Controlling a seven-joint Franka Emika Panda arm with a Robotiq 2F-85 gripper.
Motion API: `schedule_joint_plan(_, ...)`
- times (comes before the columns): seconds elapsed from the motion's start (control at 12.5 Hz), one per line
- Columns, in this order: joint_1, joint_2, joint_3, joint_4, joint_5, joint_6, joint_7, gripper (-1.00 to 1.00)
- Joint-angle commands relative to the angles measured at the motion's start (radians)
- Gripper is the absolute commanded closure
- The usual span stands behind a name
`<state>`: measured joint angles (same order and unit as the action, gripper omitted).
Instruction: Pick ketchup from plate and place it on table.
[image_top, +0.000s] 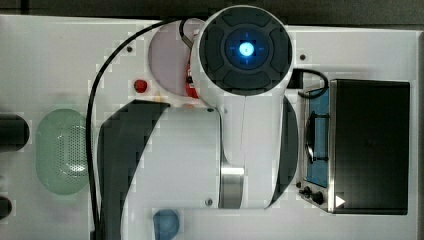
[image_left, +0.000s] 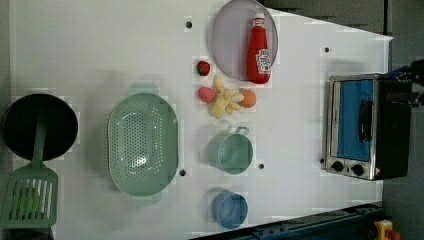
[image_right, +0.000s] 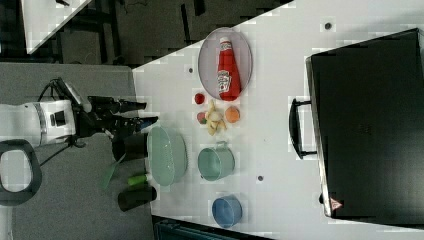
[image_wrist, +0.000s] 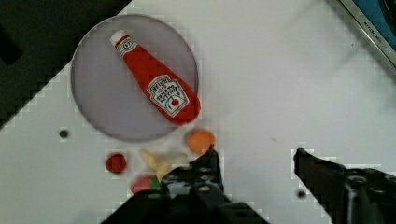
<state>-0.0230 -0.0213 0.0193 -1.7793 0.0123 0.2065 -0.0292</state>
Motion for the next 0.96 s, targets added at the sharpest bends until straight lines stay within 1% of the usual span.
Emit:
schedule_joint_plan(0.08, -0.095, -0.173, 0.063, -0.075, 0.011, -0.156, 0.048, -0.6)
schedule_joint_plan(0.24, -0.095, -0.173, 0.063, -0.076, 0.011, -0.155, 0.048, -1.0)
schedule_joint_plan(0.48, -0.092, -0.163, 0.068, -0.076, 0.011, -0.142, 0.022, -1.0)
schedule_joint_plan(0.96, -0.087, -0.05, 0.08, -0.074, 0.011, -0.057, -0.223, -1.0)
